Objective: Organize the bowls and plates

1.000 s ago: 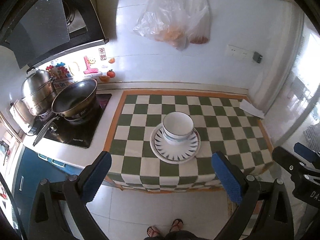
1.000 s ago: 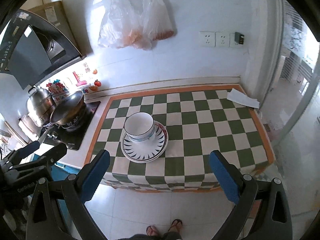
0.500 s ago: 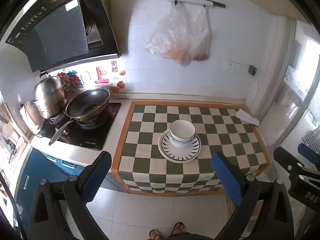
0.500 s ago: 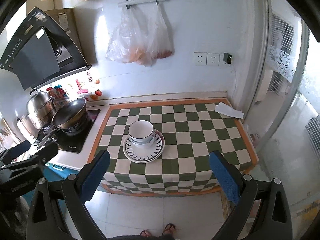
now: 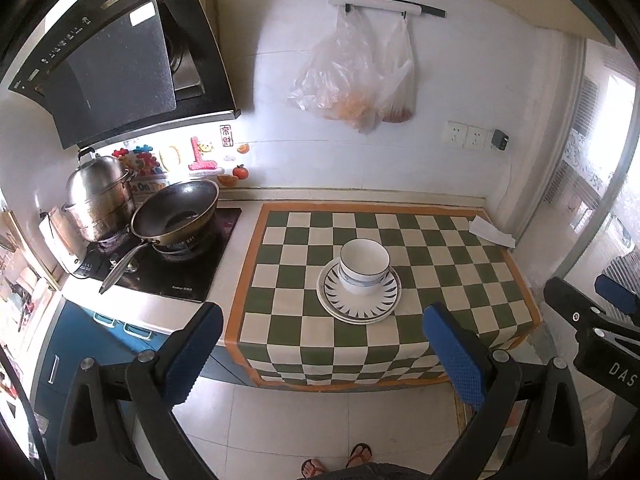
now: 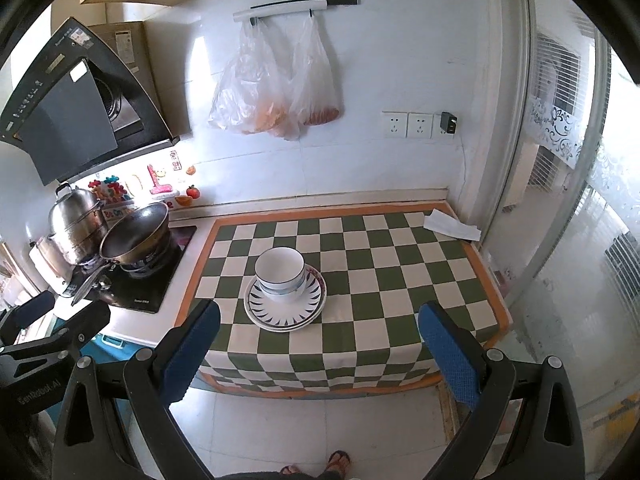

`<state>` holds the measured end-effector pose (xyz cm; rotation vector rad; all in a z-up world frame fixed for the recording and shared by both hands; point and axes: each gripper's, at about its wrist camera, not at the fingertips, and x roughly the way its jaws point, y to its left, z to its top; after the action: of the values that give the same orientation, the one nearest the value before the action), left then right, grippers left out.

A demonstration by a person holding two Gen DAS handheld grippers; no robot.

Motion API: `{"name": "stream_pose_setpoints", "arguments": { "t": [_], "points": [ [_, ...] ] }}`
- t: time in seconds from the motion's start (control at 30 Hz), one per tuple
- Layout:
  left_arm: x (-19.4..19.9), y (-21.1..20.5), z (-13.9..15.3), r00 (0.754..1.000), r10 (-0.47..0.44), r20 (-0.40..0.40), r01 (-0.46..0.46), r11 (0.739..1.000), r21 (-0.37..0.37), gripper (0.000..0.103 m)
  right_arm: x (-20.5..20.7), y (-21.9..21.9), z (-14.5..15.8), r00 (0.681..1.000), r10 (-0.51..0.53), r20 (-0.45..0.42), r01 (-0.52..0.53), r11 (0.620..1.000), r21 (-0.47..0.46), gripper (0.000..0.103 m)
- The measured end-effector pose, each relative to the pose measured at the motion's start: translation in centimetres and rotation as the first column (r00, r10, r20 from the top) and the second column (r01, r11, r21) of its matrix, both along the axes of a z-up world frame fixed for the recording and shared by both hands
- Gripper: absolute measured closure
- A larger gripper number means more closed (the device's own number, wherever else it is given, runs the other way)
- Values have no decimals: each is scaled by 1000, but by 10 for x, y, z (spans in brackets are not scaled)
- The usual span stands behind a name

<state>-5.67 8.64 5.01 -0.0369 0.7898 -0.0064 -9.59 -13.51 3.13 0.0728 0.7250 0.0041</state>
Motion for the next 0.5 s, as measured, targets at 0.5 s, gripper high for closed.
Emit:
{"name": "stream_pose_setpoints", "arguments": {
  "t": [0.5],
  "points": [
    [4,-1,-1,1000,-12,-9,12,1000,-1,0,4,3,-4,1000,-10,-18,10,1000,-1,2]
  ]
}}
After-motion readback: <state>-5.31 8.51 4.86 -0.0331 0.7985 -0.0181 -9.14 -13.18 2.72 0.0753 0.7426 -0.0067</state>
